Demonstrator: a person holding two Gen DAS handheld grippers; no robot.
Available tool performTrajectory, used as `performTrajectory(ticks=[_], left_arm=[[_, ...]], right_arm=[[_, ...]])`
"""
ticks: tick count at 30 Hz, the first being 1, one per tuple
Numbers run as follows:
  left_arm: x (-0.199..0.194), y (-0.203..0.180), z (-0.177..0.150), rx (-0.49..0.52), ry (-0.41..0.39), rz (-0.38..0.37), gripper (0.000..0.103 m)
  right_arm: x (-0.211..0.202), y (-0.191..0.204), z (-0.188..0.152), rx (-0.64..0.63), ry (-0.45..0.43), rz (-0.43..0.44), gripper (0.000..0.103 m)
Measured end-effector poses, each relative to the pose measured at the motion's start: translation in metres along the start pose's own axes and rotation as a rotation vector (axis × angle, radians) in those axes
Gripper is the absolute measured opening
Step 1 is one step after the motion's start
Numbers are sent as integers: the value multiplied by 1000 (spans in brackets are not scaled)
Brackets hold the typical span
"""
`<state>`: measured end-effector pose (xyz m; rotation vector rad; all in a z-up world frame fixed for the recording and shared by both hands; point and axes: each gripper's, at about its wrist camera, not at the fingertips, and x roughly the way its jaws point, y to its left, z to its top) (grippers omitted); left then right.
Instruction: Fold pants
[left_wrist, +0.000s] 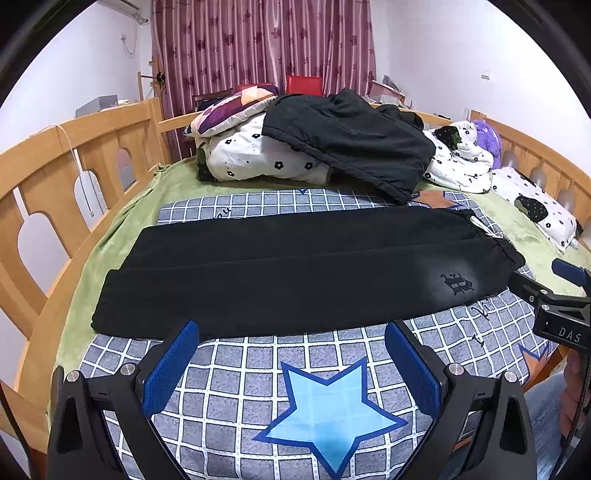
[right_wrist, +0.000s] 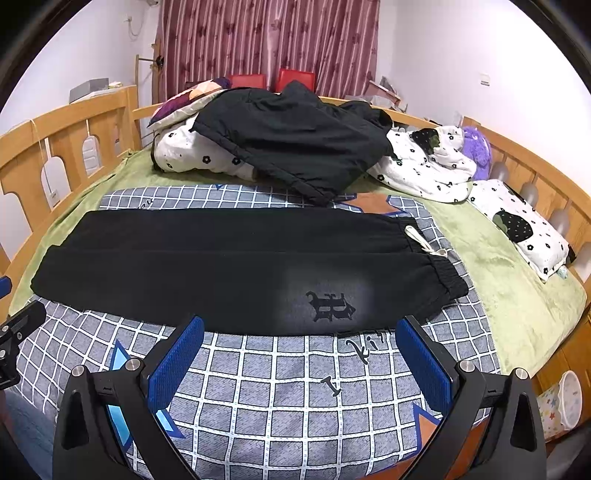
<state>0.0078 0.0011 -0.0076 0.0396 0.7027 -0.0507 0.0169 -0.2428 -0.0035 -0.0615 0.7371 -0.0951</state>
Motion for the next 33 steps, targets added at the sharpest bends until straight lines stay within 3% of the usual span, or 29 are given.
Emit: performTrajectory(ticks=[4, 8, 11, 14, 18, 21, 24, 29, 33], left_arm=[[-1, 16, 10, -42, -14, -72, 102], [1, 37, 23, -142, -36, -135, 102], [6, 58, 39, -136, -57, -85, 101], [13, 83, 54, -118, -78, -15, 101], [38, 109, 57, -94, -40, 22, 100], [69, 132, 40, -113, 16, 28, 100], [103, 162, 10, -210, 80, -8, 100], [142, 194, -51, -358, 157, -52, 94], [158, 209, -87, -429, 183, -57, 89]], right_arm=[[4, -2, 4, 13, 1, 19, 102], [6, -13, 16, 83, -11, 116, 102], [-1, -21, 33, 75, -67, 147, 102], [-7, -31, 53, 16, -140, 117, 102], [13, -58, 70, -22, -140, 86, 102], [43, -85, 64, 7, -103, 125, 102], [75, -109, 46, 57, -51, 147, 97], [134, -141, -12, 138, 79, 94, 78], [158, -158, -50, 218, 132, 115, 76]])
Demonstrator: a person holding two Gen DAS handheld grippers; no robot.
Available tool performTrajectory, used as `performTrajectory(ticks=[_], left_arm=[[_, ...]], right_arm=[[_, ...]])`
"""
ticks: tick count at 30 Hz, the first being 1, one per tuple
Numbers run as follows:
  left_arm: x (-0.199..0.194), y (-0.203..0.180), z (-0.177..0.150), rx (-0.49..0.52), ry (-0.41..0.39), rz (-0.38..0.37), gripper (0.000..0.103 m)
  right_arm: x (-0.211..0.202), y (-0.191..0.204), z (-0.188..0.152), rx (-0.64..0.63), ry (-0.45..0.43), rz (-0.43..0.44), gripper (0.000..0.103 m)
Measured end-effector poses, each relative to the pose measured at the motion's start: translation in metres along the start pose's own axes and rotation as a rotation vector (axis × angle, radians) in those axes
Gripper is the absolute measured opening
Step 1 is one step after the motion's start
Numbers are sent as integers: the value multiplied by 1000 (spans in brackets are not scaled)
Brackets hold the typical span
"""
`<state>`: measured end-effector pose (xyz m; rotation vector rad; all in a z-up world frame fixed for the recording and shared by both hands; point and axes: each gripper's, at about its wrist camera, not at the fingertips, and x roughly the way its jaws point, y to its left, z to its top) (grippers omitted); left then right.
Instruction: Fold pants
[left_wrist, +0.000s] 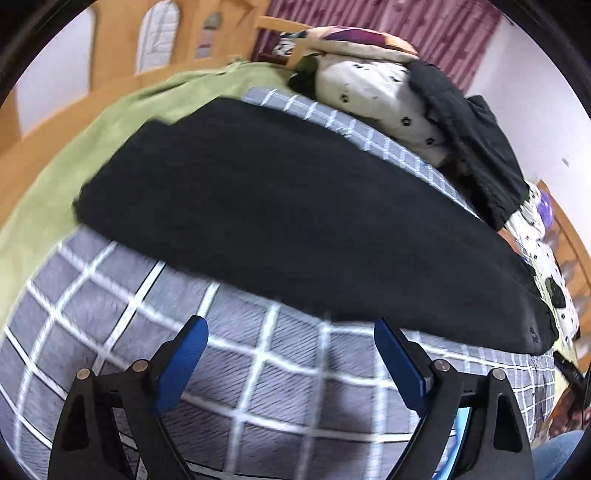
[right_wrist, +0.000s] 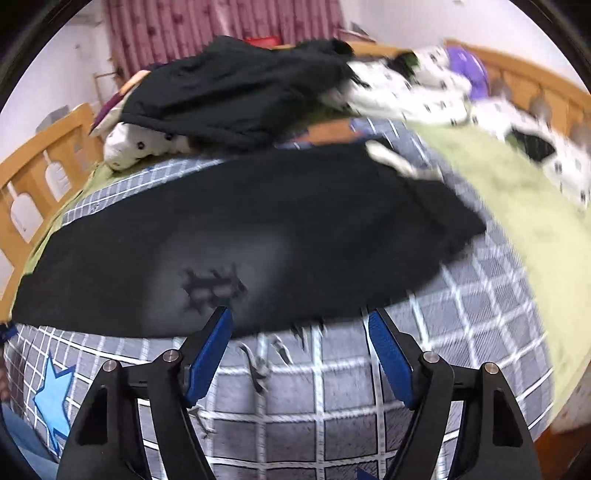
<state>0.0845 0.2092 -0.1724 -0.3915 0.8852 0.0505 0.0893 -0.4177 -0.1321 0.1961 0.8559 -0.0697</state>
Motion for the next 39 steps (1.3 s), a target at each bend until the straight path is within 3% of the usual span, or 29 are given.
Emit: performTrajectory(ticks=[6, 8, 12, 14, 15, 16, 17, 19, 22, 28, 34, 39], left_arm=[[11, 11, 1, -49, -22, -35, 88], [20, 10, 10, -68, -15, -27, 83], [35, 12, 23, -140, -6, 20, 54], [37, 19, 24, -179, -13, 31, 36], [38, 21, 27, -198, -6, 48, 14], [38, 23, 29, -211, 4, 51, 10], [34, 24, 32, -223, 1, 38, 9], [16, 18, 38, -199, -72, 28, 8], [-8, -9, 58, -98, -164, 74, 8], [-22, -45, 115, -36, -298, 98, 8], [21, -67, 160, 9, -364, 173, 8], [69, -91, 176, 146, -396, 280, 9]], right_arm=[[18, -23, -17, 138, -24, 89, 76], [28, -25, -14, 189, -14, 141, 76], [51, -23, -4, 223, 9, 164, 73], [62, -17, 2, 206, 13, 148, 51], [66, -15, 4, 199, 19, 129, 44], [66, -12, 8, 191, 9, 114, 27], [65, -10, 12, 187, -4, 120, 21], [51, -2, 24, 153, -60, 133, 18], [28, 18, 49, 47, -145, 135, 16], [15, 35, 101, -21, -219, 125, 16], [40, 31, 139, 27, -258, 156, 16], [82, 43, 166, 19, -259, 128, 16]])
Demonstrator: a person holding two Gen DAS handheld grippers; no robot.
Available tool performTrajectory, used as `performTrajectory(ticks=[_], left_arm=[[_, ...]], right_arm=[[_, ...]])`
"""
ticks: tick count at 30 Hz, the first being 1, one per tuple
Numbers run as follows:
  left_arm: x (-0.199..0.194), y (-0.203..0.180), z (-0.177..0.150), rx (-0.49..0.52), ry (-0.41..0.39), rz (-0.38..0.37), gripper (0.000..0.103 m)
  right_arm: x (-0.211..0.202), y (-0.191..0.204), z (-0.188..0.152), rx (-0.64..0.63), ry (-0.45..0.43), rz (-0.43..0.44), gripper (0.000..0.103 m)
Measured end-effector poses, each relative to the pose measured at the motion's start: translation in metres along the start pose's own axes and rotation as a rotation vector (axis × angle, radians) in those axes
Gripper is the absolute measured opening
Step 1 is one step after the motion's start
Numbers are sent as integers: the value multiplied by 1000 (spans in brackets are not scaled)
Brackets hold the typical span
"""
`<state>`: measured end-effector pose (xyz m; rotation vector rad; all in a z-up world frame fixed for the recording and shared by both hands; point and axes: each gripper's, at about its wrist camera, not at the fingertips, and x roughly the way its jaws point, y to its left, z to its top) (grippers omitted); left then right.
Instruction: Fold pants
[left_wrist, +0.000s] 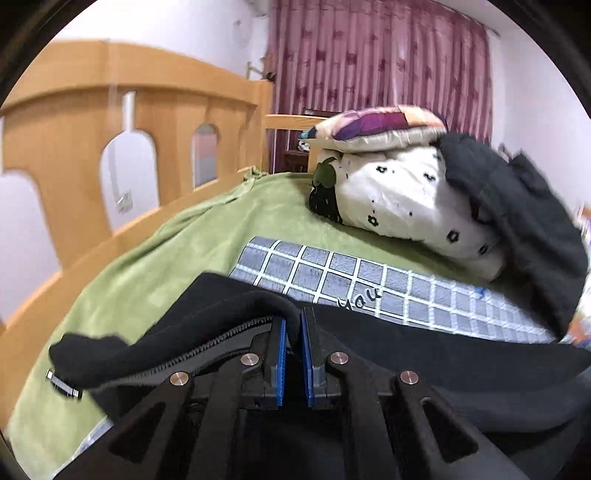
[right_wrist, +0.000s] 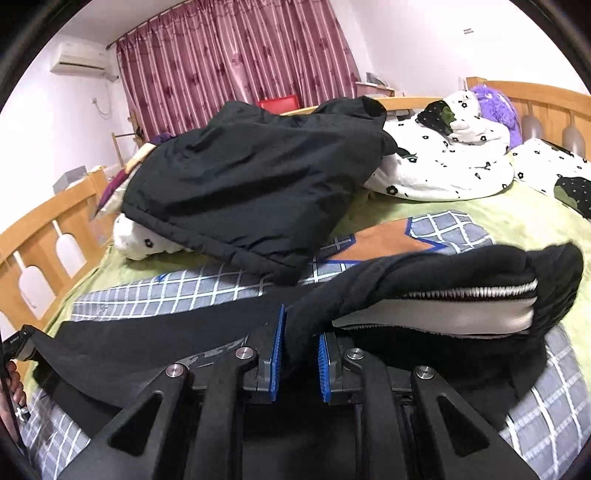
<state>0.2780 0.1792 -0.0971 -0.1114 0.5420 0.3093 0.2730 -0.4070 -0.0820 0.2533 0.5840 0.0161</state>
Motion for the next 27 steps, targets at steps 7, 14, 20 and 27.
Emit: performTrajectory(ticks=[7, 14, 20, 27], left_arm=[[55, -21, -7, 55, -1, 80, 13], [79, -7, -28, -12, 98, 54, 74], [82, -5, -32, -42, 118, 31, 76], [75, 2, -38, -81, 132, 19, 79]], right_arm=[[77, -6, 10, 30, 58, -55, 16], [101, -24, -14, 143, 5, -24, 61], [101, -13, -17, 80, 40, -33, 63], [107, 2, -22, -17, 92, -75, 68]])
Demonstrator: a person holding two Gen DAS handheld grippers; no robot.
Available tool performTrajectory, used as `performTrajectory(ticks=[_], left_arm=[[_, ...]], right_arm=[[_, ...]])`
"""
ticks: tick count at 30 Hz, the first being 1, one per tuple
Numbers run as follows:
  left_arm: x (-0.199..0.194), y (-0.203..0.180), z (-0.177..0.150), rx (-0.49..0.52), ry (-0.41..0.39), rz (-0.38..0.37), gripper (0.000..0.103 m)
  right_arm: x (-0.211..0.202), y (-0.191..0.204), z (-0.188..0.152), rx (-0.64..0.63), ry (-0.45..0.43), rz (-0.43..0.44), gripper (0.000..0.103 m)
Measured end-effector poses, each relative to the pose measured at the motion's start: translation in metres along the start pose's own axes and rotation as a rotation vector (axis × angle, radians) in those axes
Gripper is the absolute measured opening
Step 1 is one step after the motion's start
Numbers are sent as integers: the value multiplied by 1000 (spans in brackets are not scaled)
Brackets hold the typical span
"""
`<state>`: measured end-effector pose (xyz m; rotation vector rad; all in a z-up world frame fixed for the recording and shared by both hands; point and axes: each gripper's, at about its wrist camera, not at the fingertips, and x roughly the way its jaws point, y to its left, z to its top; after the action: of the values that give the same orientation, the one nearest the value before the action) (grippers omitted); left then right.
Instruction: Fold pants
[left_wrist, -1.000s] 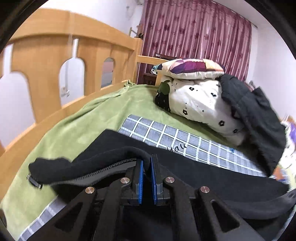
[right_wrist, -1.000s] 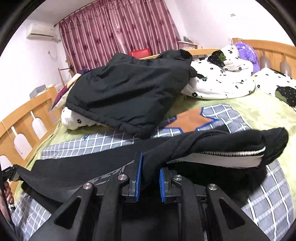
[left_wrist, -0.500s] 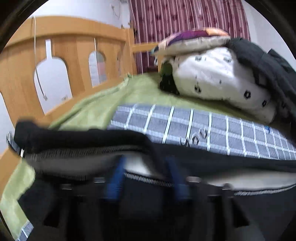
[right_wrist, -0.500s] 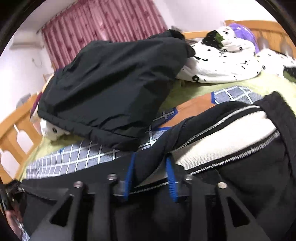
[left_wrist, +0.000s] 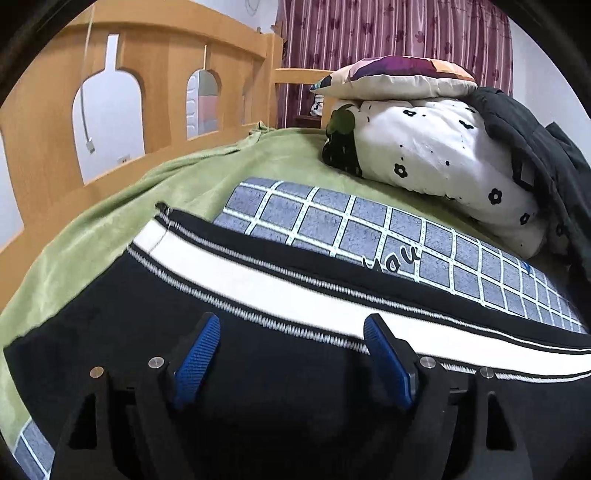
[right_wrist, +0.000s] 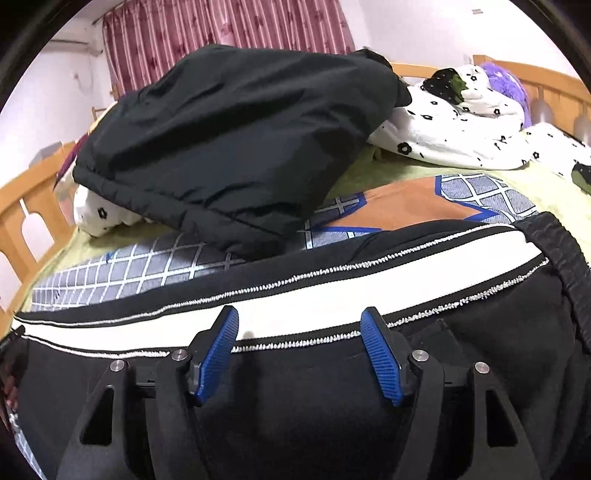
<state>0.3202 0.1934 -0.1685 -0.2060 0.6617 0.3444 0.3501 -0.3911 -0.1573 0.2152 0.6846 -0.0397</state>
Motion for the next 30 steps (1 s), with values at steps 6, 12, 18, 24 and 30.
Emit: performTrajectory(ticks=[6, 12, 18, 24, 30], left_arm=[[-27, 19, -26, -66, 36, -61, 79], [-71, 43, -69, -61, 144, -159, 79], [-126, 57, -119, 54, 207, -159, 79], [-127, 64, -115, 4, 251, -195, 80], [-95, 67, -95, -116, 242, -272, 80]], right_arm=[[-24, -6, -15, -3, -7, -48, 68], [-70, -1, -63, -110, 77, -69, 69], [-127, -13, -116, -143, 163, -65, 70], [-148, -46, -129, -10, 178, -50, 70], [-128, -58, -108, 78, 179, -21, 73]])
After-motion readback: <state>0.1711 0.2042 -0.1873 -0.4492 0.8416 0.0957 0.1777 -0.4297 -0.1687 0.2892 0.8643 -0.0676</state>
